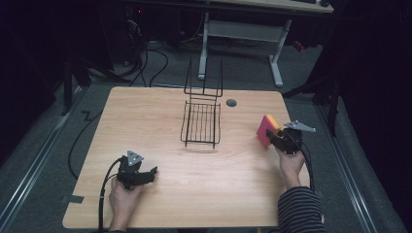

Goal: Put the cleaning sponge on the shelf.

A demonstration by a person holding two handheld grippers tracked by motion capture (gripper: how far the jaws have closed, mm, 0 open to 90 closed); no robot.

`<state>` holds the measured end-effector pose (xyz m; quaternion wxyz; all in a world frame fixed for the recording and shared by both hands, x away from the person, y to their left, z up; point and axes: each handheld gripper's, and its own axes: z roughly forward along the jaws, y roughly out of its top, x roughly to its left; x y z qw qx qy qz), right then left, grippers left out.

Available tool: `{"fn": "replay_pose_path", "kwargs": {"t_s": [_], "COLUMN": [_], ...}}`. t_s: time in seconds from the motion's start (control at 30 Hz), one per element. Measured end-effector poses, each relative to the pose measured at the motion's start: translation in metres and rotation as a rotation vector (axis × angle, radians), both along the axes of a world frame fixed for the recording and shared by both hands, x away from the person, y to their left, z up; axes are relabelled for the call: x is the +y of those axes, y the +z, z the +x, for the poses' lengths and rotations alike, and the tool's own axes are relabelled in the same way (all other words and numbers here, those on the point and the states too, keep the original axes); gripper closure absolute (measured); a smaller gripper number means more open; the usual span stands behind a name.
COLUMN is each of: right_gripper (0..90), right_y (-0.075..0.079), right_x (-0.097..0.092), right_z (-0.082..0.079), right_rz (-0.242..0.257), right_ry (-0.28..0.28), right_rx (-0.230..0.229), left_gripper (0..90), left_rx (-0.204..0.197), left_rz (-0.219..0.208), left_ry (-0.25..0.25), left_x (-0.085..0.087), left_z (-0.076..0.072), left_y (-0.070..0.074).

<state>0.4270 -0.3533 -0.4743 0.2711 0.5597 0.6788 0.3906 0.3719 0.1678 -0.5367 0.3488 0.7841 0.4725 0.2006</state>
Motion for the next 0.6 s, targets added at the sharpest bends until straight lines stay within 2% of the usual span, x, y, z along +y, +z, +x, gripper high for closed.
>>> {"fn": "replay_pose_path", "kwargs": {"t_s": [0.3,0.6], "right_gripper": [60.1,60.1], "right_y": [0.012,0.022], "right_x": [0.010,0.015], "right_z": [-0.013,-0.022], "right_rz": [-0.010,0.020], "right_ry": [0.054,0.084], "right_rx": [-0.017,-0.049], "left_gripper": [21.6,21.6], "left_rx": [0.000,0.000], "left_rz": [-0.001,0.000], "left_ry": [0.000,0.000], "left_x": [0.000,0.000], "left_z": [0.000,0.000], "left_y": [0.000,0.000]}}
